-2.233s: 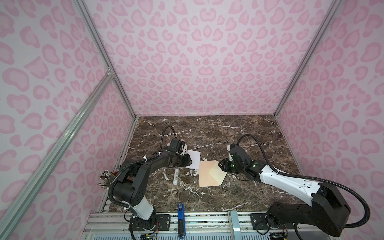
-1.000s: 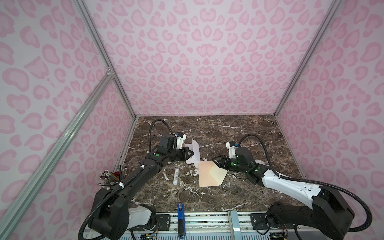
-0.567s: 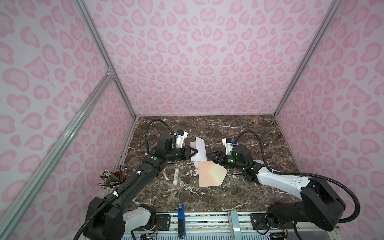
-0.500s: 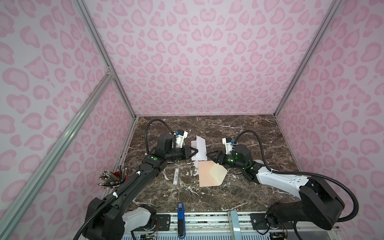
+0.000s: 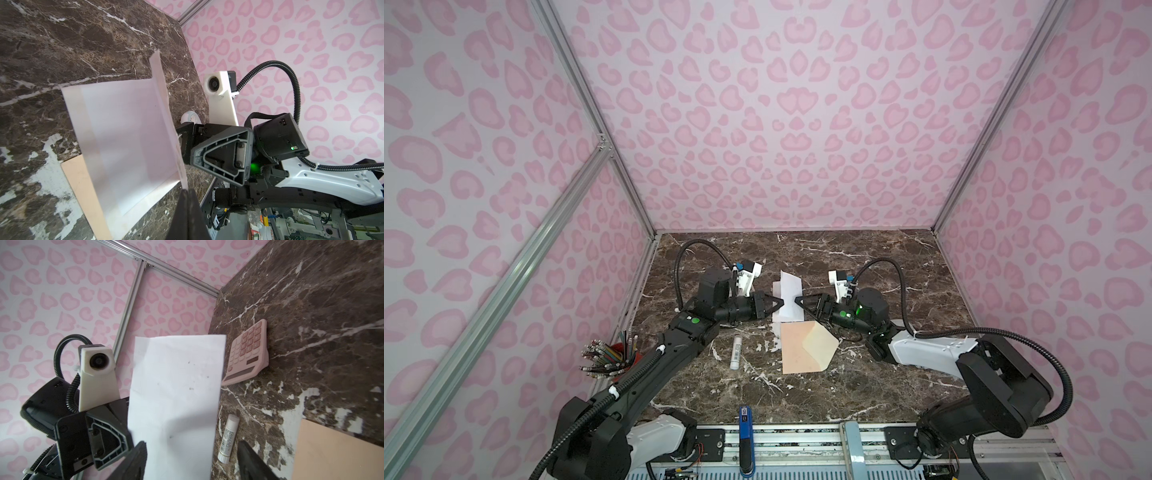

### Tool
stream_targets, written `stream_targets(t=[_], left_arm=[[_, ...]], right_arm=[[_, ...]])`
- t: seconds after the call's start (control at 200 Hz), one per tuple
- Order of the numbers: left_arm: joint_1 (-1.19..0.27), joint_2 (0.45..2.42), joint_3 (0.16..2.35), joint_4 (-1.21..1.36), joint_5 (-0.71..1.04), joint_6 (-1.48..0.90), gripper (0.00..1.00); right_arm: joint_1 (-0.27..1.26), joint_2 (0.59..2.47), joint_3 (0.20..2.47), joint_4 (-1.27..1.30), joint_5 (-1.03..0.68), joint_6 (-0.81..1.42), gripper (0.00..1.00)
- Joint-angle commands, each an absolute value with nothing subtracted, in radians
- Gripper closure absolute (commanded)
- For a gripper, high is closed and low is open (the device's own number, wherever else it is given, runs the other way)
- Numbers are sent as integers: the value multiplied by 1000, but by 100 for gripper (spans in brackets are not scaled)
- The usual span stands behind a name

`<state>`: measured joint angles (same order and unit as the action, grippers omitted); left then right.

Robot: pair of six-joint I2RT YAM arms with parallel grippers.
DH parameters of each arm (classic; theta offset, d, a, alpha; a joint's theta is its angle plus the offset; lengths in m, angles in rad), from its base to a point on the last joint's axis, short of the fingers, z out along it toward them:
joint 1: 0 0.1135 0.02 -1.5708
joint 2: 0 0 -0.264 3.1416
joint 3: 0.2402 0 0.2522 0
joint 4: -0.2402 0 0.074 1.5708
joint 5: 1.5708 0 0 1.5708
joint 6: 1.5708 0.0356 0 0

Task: Place the letter into the envelope and seal it
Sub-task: 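Lift the letter upright with the left gripper while the right gripper grasps its top edge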

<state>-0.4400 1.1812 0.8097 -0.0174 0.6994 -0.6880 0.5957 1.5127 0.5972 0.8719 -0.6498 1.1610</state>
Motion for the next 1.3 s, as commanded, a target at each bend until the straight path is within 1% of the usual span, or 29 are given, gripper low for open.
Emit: stream_targets(t=[0.0, 0.05, 0.125, 0.395, 0.56, 0.635, 0.69, 0.87, 1.02, 1.295], left_arm=[[-441, 1183, 804, 37, 711, -693, 96], [-440, 1181, 801, 35, 709, -690, 96], [-440, 1181, 799, 28, 703, -682, 96], [-432, 1190, 787, 29, 698, -673, 96], [-427, 1184, 782, 27, 693, -672, 96], [-425, 1178, 782, 27, 693, -673, 96], [-423, 1176, 782, 23, 693, -672, 96], [-419, 1178, 779, 22, 693, -670, 96], [-419, 1183, 778, 23, 693, -669, 96], [-425, 1202, 759, 59, 700, -683, 96]], right_arm=[[592, 1539, 586, 1063, -688, 1250, 31], [591, 1545, 582, 1103, -691, 1274, 31], [587, 1545, 576, 1129, -695, 1293, 35], [584, 1495, 568, 1094, -709, 1281, 43], [584, 1458, 568, 1001, -715, 1229, 41], [584, 1440, 567, 956, -713, 1202, 37], [582, 1430, 566, 928, -710, 1184, 36], [582, 1418, 563, 910, -718, 1174, 36], [583, 1403, 568, 888, -718, 1164, 40], [608, 1441, 600, 915, -710, 1178, 43]])
